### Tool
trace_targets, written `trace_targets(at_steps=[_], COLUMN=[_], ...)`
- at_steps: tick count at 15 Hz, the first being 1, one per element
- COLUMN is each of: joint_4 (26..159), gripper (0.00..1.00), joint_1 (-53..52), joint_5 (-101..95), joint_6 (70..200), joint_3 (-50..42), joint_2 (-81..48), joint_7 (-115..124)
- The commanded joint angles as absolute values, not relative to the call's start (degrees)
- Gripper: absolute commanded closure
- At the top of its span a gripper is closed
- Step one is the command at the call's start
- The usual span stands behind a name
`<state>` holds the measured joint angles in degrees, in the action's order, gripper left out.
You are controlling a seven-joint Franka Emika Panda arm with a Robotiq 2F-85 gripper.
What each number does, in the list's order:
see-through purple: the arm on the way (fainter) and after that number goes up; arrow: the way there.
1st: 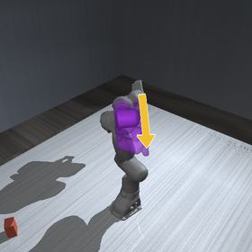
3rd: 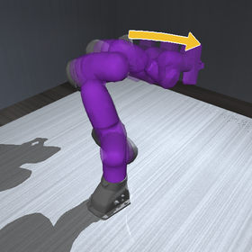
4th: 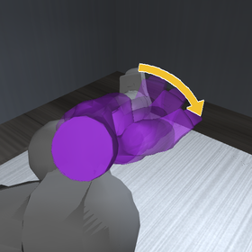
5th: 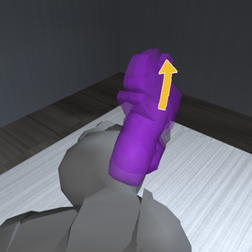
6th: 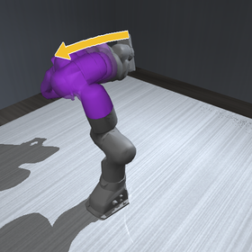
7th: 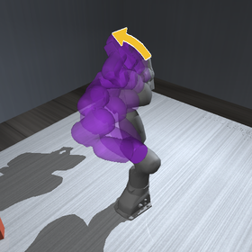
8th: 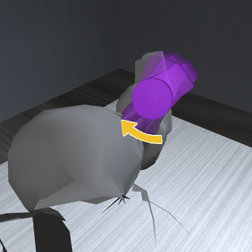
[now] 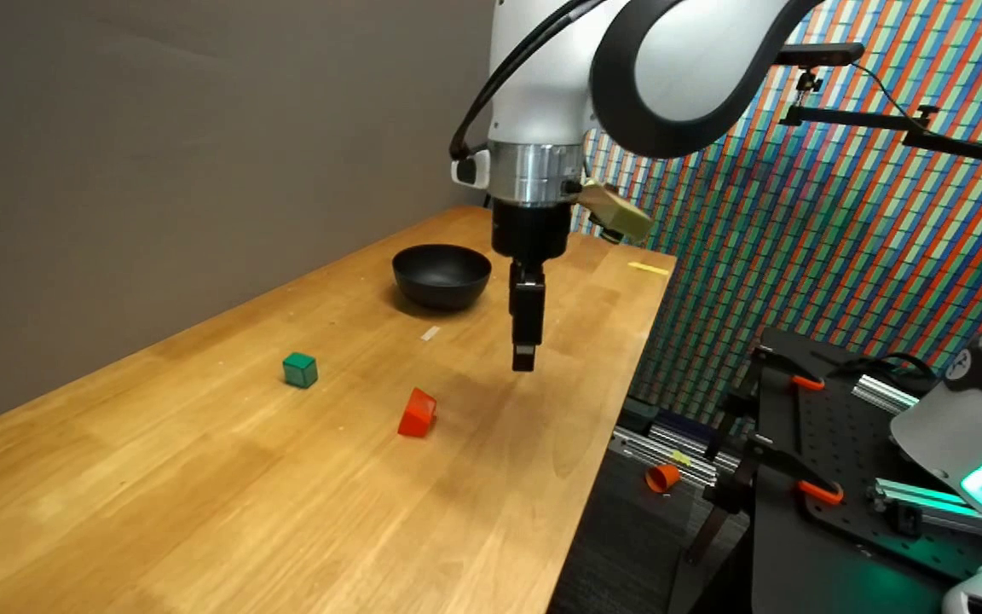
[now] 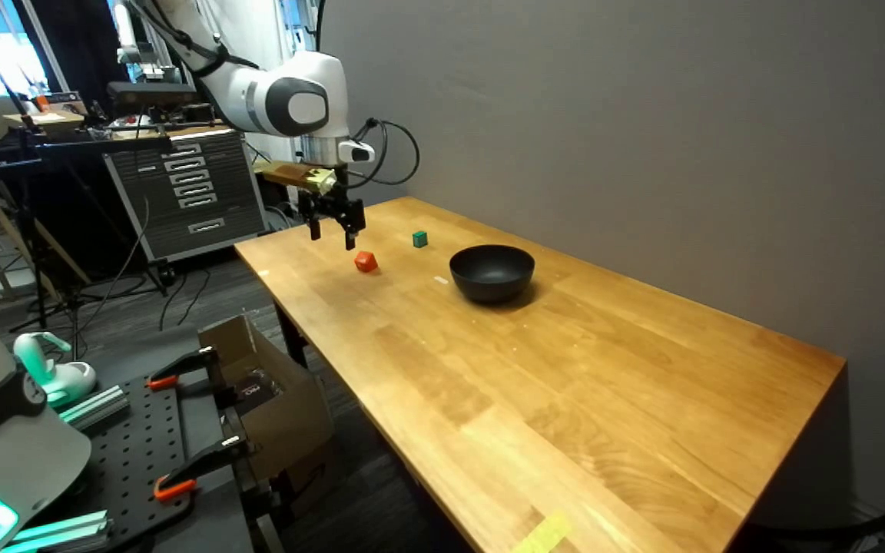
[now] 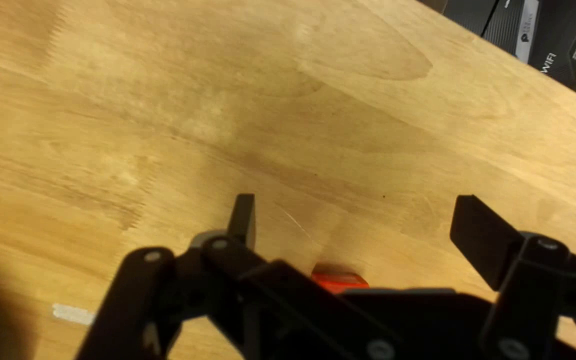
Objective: Pick up the orange and green blocks from the table and put them in the black bowl.
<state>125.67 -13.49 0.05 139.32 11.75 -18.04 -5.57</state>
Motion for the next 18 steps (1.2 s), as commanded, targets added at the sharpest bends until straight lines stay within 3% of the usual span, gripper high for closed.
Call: trace_targets(at_steps=[1,18], joint_4=[116.6,101.1], gripper=[0.00,0.00], joint_1=[-14.9,-19.7], joint_5=[-3.9,-5.3], joint_6=[138.1,140.1], joint_3=[11.0,8.5], joint_2=[-27.1,-41.7], joint_7=[-3.6,3.9])
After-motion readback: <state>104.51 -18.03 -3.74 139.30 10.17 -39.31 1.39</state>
